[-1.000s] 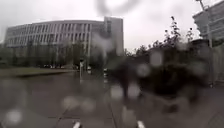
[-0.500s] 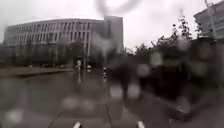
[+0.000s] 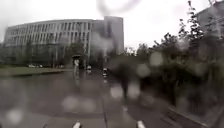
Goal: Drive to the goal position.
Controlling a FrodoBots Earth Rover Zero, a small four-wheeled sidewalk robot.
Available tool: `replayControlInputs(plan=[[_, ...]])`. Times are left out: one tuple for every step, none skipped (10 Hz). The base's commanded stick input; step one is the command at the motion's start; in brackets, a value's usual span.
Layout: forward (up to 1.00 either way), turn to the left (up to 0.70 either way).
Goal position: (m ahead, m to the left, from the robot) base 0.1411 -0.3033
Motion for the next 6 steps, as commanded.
replayControlInputs(plan=[[0.7,0.0],[0.7,0.0],[0.7,0.0],[0.7,0.0],[0.7,0.0],[0.7,0.0]])
